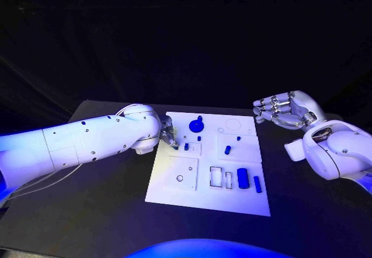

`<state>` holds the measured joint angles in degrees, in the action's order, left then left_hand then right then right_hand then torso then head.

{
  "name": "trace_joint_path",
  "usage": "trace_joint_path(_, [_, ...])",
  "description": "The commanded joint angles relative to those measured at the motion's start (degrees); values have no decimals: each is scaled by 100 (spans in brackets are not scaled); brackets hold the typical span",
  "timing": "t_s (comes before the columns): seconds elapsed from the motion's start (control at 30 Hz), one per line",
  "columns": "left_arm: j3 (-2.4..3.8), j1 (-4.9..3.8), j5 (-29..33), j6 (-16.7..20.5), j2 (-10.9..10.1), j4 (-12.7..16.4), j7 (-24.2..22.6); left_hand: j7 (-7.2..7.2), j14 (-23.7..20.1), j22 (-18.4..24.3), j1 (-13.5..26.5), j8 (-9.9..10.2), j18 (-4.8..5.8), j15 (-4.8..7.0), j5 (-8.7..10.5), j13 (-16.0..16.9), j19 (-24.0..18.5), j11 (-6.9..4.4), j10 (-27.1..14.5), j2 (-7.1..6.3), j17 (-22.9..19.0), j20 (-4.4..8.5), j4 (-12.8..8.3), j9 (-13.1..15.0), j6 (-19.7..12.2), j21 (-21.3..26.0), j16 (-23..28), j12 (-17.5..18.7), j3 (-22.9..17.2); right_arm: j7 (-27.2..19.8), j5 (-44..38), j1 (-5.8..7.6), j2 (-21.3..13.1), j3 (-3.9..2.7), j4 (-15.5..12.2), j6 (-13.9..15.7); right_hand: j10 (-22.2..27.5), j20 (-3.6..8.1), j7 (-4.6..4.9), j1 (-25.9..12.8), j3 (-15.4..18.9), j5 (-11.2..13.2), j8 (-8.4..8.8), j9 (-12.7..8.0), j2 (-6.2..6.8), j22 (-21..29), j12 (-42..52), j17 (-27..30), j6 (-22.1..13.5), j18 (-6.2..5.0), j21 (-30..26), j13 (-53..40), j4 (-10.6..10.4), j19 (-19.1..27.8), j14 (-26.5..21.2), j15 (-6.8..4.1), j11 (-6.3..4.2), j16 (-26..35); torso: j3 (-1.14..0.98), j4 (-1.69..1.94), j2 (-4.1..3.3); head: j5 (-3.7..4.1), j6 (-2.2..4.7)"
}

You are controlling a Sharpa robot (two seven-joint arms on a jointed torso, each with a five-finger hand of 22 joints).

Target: Assemble the parts on the task board

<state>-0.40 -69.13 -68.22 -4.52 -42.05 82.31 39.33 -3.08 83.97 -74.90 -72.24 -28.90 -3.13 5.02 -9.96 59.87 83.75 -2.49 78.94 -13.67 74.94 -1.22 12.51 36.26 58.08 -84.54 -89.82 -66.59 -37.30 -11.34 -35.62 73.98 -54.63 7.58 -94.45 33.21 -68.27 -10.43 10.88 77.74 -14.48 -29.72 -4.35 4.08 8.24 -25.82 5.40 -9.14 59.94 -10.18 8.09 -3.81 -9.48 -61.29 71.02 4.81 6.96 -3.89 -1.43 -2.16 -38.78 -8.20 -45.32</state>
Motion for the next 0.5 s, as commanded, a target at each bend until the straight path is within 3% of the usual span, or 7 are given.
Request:
trace_joint_path(0.03, [-17, 25, 92, -158, 35, -2, 56, 214, 603, -554, 95, -24, 79, 53, 16, 17, 28, -35, 14, 11, 1506, 8, 23, 1, 195, -40, -18, -43, 11, -62, -19, -4, -3, -1, -11, -41, 4, -38, 16, -70, -20, -24, 35, -5, -9, 6, -34, 9, -16, -19, -32, 6, 15, -5, -51, 4, 42, 26, 0, -1, 1, 6, 3])
trace_joint_path(0.5, [-17, 24, 103, -183, 84, -92, 123, 247, 603, -553, 242, -35, 79, 81, 18, 142, 27, -63, 58, 62, 1506, 41, 261, 24, 274, -34, -18, -126, 432, -63, -13, -5, -6, -1, -7, -41, 4, -38, 16, -70, -20, -24, 35, -5, -9, 6, -34, 9, -16, -19, -32, 6, 15, -5, -51, 4, 42, 26, 1, 1, -4, 19, -10])
